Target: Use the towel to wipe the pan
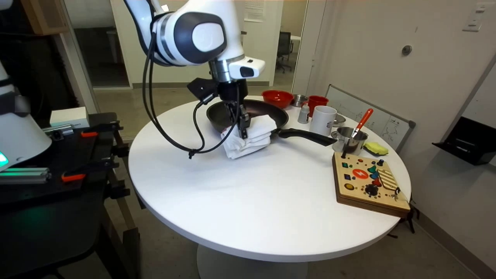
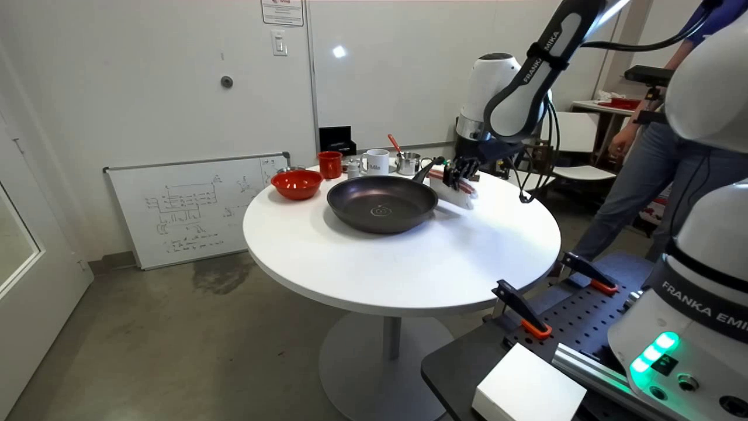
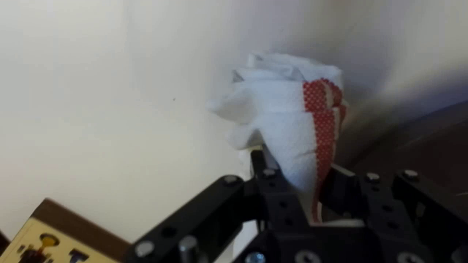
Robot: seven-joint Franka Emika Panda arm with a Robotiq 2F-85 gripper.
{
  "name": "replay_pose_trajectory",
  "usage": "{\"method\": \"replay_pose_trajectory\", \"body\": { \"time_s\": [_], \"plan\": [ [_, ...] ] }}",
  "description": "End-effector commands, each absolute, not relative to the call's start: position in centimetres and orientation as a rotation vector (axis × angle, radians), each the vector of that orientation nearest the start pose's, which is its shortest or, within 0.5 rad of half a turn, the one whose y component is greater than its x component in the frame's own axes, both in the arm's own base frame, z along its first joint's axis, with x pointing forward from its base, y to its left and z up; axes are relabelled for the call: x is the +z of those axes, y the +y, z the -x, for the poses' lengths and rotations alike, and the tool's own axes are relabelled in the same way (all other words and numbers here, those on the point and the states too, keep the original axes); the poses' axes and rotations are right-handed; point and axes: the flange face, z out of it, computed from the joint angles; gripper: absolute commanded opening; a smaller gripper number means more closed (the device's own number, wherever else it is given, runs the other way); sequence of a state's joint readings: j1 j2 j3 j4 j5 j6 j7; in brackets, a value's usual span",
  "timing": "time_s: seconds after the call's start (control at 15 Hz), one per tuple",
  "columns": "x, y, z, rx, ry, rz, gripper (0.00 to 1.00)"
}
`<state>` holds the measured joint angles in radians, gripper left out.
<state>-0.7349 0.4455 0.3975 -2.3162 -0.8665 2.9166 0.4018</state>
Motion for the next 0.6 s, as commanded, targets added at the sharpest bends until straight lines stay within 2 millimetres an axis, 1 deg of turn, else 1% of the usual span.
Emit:
{"method": "replay_pose_trajectory", "body": {
  "time_s": [0.0,0.07,0.2,0.33,0.4,0.53],
  "plan": [
    [22.1,-12.0,-52.6,-0.463,-0.174,3.394,0.06],
    [21.9,-11.9,-52.8,-0.461,-0.209,3.383,0.05],
    [22.2,-11.8,-53.4,-0.475,-0.236,3.391,0.06],
    [20.7,-11.3,-53.5,-0.455,-0.234,3.291,0.07],
    [19.9,-11.3,-53.3,-0.453,-0.215,3.263,0.07],
    [18.6,-10.8,-53.6,-0.433,-0.161,3.152,0.06]
  ]
}}
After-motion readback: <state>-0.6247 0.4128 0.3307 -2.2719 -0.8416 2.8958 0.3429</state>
